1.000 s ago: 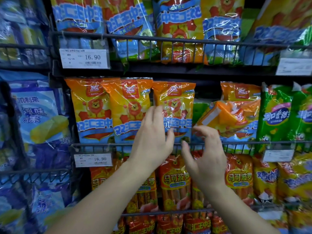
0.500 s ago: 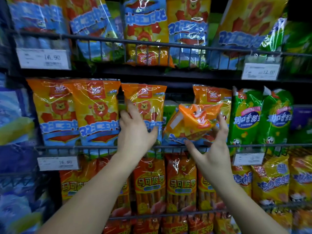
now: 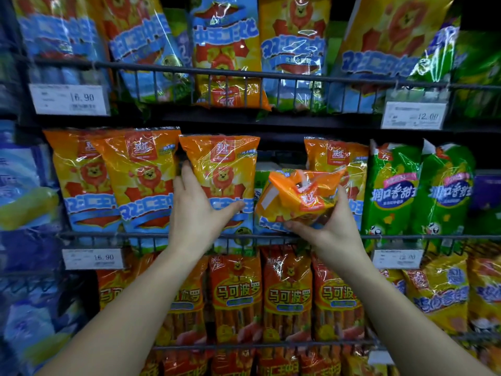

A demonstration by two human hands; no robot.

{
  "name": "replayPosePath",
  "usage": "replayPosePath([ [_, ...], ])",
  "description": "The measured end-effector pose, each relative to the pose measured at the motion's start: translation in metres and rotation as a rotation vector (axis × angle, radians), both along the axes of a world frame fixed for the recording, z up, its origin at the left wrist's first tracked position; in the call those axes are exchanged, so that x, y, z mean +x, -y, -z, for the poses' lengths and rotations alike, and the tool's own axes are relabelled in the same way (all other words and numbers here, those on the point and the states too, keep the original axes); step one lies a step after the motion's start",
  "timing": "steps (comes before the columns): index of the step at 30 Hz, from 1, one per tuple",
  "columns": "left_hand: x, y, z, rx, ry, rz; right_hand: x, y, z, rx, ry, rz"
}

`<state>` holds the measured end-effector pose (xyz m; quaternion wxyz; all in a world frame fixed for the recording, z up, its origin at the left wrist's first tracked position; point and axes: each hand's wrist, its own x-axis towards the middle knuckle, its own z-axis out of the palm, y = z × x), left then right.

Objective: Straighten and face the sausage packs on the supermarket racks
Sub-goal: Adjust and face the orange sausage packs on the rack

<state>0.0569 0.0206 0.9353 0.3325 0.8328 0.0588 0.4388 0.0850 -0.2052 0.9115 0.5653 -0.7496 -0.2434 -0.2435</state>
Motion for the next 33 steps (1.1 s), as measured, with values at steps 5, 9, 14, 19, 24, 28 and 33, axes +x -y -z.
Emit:
replayPosePath([
  [5,-0.013,0.003,0.004,-0.010,0.059,-0.010,-0.001,-0.003,-0.003,-0.007,-0.001,0.007],
  [9,-0.020,0.005,0.005,0.019,0.028,-0.010,0.005,-0.006,-0.019,-0.066,0.012,0.031],
  [14,-0.015,0.003,0.001,0.024,-0.014,-0.016,0.018,-0.006,-0.041,-0.137,-0.010,0.076],
  [19,-0.011,0.006,0.001,0.047,-0.006,-0.033,0.019,-0.014,-0.055,-0.317,-0.079,0.266],
  [24,-0.011,0.006,0.008,0.052,0.086,-0.019,0.015,-0.025,-0.050,-0.293,0.082,0.428],
  [28,-0.013,0.003,0.012,0.022,0.128,0.012,0.021,-0.028,-0.032,-0.163,0.202,0.418],
  [33,-0.016,-0.002,0.021,0.007,0.192,0.072,0.032,-0.027,-0.018,-0.144,0.488,0.494],
])
